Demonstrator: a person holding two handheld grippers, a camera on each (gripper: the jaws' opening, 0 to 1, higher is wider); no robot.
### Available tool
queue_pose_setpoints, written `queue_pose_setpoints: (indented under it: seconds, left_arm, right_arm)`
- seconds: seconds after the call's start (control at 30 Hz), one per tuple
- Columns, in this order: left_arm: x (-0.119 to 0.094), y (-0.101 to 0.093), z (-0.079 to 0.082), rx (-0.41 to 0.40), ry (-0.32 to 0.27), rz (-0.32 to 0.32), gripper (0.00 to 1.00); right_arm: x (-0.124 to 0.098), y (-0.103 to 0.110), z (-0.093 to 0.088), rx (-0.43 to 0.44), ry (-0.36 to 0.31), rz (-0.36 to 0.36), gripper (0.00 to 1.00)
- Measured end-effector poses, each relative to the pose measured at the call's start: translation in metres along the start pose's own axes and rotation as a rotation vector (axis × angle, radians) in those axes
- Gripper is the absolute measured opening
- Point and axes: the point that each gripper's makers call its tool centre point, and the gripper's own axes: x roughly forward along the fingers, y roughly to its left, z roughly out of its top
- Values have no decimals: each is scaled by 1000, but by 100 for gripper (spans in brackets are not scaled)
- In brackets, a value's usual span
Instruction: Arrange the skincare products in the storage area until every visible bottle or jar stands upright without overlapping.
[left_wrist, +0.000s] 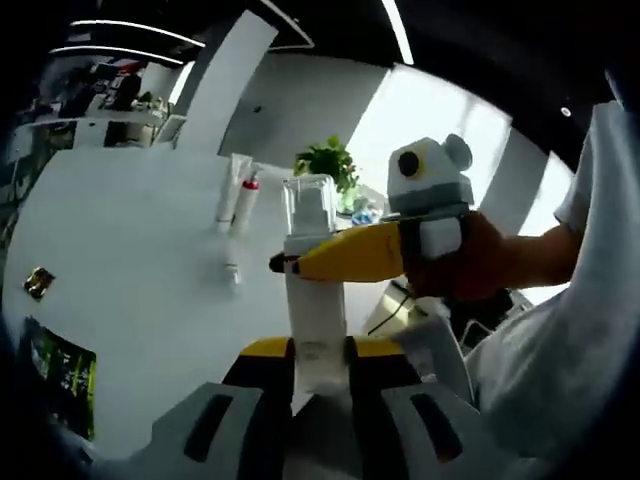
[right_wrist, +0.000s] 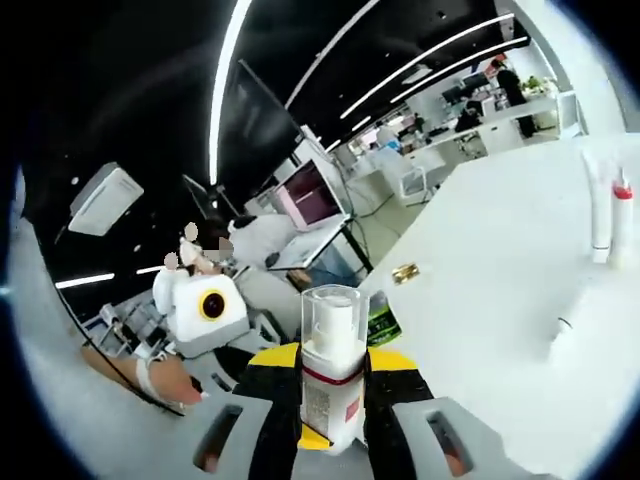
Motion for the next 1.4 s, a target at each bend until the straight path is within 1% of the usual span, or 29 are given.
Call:
queue_pose_setpoints:
  seconds: [0.07, 0.13, 0.17, 0.23, 0.37, 0.43, 0.53, 0.6, 0.67, 0.7, 0.77, 0.8, 0.83, 0.87, 0.9, 0.93, 1.0, 1.03, 1.07, 1.1, 1.13, 1.17, 1.2, 1.23, 1.27, 1.3, 1.33, 1.37, 1.4]
  left_arm:
    - [-1, 4, 1, 1, -10, 21, 17]
    - [-2, 4, 2, -2, -13, 26, 17]
    - [-2, 5, 2, 11, -19, 38, 17]
    - [-3, 5, 0, 14, -12, 39, 17]
    - [-8, 4, 1, -12, -34, 14, 16]
    - [-8, 4, 0, -17, -37, 8, 16]
    - [-9, 4, -8, -38, -33, -7, 15]
    - [-11, 0, -14, -57, -25, -19, 15]
    - [-14, -3, -17, -46, -18, -24, 15]
    - [-15, -4, -19, -47, -15, -29, 15]
    - [-18, -8, -19, -62, -30, -58, 15]
    - [-18, -12, -19, -83, -41, -88, 15]
    - [-20, -17, -18, -125, -57, -131, 15]
    - [-21, -21, -16, -138, -75, -162, 15]
    - [-23, -28, -15, -173, -88, -221, 15]
    - [-24, -31, -14, -189, -98, -248, 15]
    - [-26, -41, -13, -208, -106, -317, 15]
    - [-25, -42, -14, -197, -103, -322, 15]
    - [-25, -43, -14, -197, -102, -323, 15]
    - [-24, -44, -15, -209, -97, -337, 15]
    - [-23, -46, -15, -205, -95, -341, 15]
    - [-22, -45, -13, -201, -102, -330, 15]
    - [-20, -42, -12, -200, -111, -314, 16]
    - [-17, -40, -10, -214, -113, -303, 16]
    - [-15, -37, -10, -226, -112, -286, 17]
    - [-10, -28, -15, -204, -78, -219, 18]
    - [-6, -23, -19, -178, -41, -179, 19]
    - [-3, -19, -22, -157, -12, -144, 19]
    - [0, -11, -25, -106, 16, -79, 19]
  right_arm:
    - [0, -1, 2, 7, -17, -30, 16]
    - [1, 1, 2, 1, -22, -39, 16]
    - [1, 0, 2, -11, -26, -43, 16]
    - [3, 1, 1, -18, -13, -37, 16]
    - [2, 0, 2, 21, -14, 2, 17]
    - [2, 1, 1, 20, -3, 19, 17]
    - [4, 1, -8, 41, 37, 38, 18]
    - [3, 4, -14, 40, 56, 49, 18]
    - [2, 9, -20, 27, 66, 66, 18]
    - [-1, 13, -22, 2, 73, 92, 18]
    - [-3, 16, -23, -14, 68, 119, 18]
    - [-6, 20, -23, -18, 72, 155, 18]
    - [-7, 21, -24, -8, 79, 178, 18]
    - [-11, 23, -22, -1, 77, 207, 19]
    - [-13, 26, -21, 4, 75, 233, 19]
    - [-17, 33, -20, 20, 78, 282, 19]
    - [-22, 39, -21, 34, 88, 340, 18]
    - [-26, 43, -22, 55, 99, 379, 17]
    - [-27, 40, -21, 72, 99, 374, 16]
    - [-28, 38, -22, 82, 100, 368, 16]
    - [-30, 39, -23, 125, 111, 376, 16]
    - [-30, 31, -21, 78, 86, 330, 15]
    - [-29, 29, -19, 85, 67, 312, 15]
    - [-28, 26, -19, 99, 52, 279, 15]
    - [-25, 18, -20, 131, 49, 218, 14]
    - [-21, 13, -23, 154, 43, 162, 14]
    - [-19, 8, -25, 138, 34, 124, 14]
    - [-17, 0, -29, 113, 45, 59, 14]
    - [-16, -6, -30, 106, 46, 7, 14]
